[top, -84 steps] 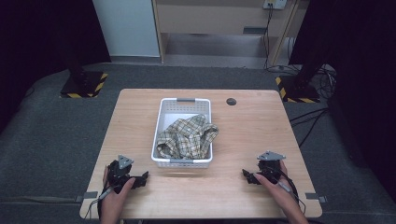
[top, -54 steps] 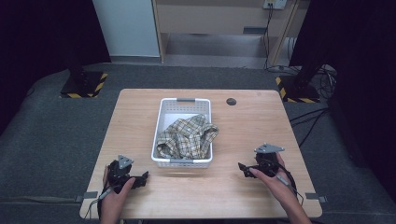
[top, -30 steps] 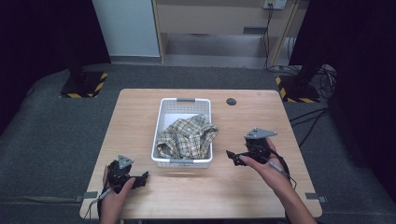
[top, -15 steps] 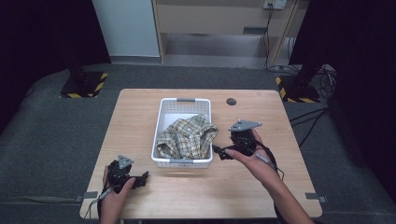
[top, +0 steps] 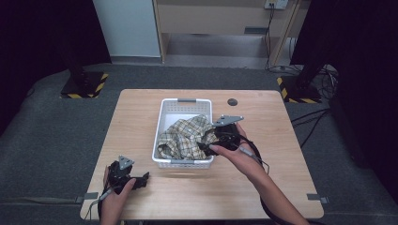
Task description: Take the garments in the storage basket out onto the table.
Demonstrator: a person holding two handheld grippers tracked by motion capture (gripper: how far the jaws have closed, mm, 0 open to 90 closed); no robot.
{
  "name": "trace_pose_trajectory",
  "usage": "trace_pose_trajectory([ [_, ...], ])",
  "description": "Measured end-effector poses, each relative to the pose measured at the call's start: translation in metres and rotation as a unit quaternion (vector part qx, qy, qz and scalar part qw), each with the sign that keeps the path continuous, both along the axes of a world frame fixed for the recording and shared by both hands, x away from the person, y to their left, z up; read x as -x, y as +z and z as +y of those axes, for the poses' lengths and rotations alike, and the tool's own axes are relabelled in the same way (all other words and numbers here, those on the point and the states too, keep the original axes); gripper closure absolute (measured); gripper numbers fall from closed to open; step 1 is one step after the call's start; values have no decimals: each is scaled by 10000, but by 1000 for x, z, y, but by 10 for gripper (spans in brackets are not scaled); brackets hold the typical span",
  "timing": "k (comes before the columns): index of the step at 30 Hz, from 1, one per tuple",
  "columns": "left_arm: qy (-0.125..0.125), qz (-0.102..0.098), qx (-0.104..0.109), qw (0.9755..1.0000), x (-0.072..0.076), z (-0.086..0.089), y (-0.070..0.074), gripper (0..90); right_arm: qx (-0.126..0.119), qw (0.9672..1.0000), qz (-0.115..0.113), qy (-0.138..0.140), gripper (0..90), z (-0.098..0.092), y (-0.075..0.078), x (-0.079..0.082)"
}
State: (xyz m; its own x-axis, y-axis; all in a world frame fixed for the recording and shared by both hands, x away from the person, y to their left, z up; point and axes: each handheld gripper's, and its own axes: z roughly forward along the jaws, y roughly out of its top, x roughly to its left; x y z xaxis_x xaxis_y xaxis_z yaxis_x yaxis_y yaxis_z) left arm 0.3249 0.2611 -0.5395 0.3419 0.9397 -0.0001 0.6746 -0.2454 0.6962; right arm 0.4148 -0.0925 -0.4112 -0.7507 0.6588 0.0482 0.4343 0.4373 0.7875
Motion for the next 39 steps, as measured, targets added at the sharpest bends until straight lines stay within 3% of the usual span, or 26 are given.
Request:
trace_pose_trajectory([
  [26,-2,0,-1,10000,0,0,0,0,304,9991,173,219,26,58,-26,-22],
  [28,-2,1,-2,10000,0,0,0,0,386,9989,146,218,27,63,-30,-22],
  [30,-2,0,-1,10000,0,0,0,0,618,9978,68,220,29,68,-36,-22],
  [39,-7,1,-2,10000,0,0,0,0,904,9956,126,210,25,81,-50,-27],
])
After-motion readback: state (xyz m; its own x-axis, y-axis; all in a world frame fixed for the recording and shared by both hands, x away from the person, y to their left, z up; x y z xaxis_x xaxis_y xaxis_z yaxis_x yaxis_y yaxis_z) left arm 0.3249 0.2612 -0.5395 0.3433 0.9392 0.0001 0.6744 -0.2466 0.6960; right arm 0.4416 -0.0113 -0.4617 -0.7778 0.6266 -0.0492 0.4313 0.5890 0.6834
